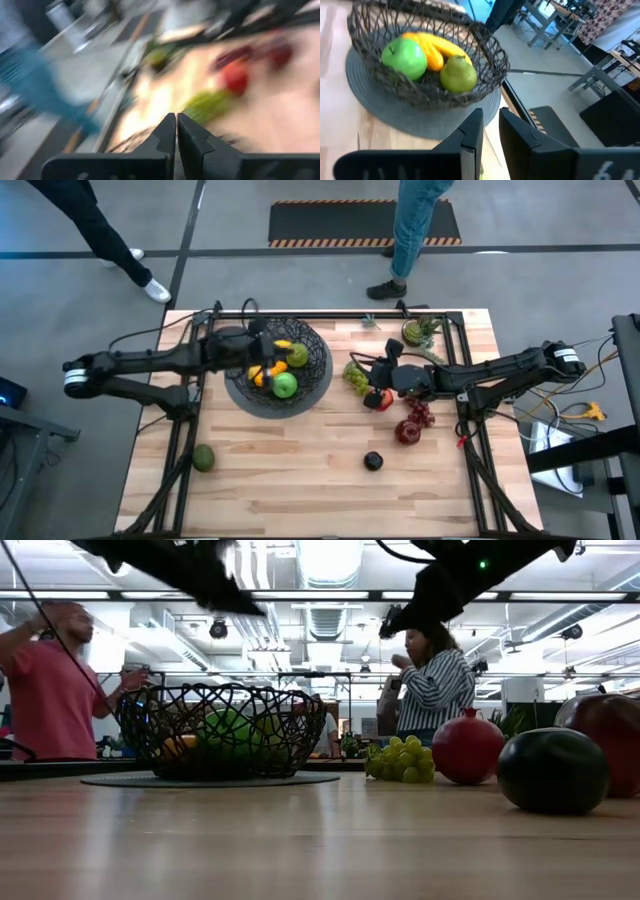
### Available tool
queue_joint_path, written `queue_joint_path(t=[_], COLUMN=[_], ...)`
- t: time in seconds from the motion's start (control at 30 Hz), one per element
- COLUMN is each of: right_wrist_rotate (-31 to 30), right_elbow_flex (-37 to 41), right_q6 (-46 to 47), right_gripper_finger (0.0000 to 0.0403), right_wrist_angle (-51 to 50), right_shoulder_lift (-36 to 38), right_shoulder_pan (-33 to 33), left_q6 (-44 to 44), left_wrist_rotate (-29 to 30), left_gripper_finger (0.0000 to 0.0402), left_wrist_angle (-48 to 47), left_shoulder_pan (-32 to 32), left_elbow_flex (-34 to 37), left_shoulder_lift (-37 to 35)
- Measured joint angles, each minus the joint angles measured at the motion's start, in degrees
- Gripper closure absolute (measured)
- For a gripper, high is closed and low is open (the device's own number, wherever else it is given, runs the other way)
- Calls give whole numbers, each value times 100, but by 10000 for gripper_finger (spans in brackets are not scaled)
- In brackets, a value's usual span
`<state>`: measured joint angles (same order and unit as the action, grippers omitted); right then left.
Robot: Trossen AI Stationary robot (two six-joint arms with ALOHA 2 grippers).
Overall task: Build produce basket
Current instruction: Put the pomegranate into the basket
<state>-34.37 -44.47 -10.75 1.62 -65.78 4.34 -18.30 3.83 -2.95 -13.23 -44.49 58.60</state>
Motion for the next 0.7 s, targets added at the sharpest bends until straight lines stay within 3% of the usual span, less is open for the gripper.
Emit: queue_joint_path(t=[0.13, 0.37, 0.7], right_wrist_rotate=[-7, 60, 702], right_elbow_flex=[0, 0, -72], right_q6=[21, 372, 982], right_gripper_finger=[351, 343, 229], right_wrist_angle=[166, 143, -621], right_shoulder_lift=[0, 0, 11], right_shoulder_pan=[-1, 0, 60], left_q6=[13, 14, 13], left_wrist_rotate=[-956, -1086, -1084], left_gripper_finger=[402, 402, 402], left_wrist_angle=[316, 1165, 1538], left_shoulder_pan=[263, 595, 605], left_elbow_flex=[110, 625, 826], left_shoulder_lift=[-399, -712, -700])
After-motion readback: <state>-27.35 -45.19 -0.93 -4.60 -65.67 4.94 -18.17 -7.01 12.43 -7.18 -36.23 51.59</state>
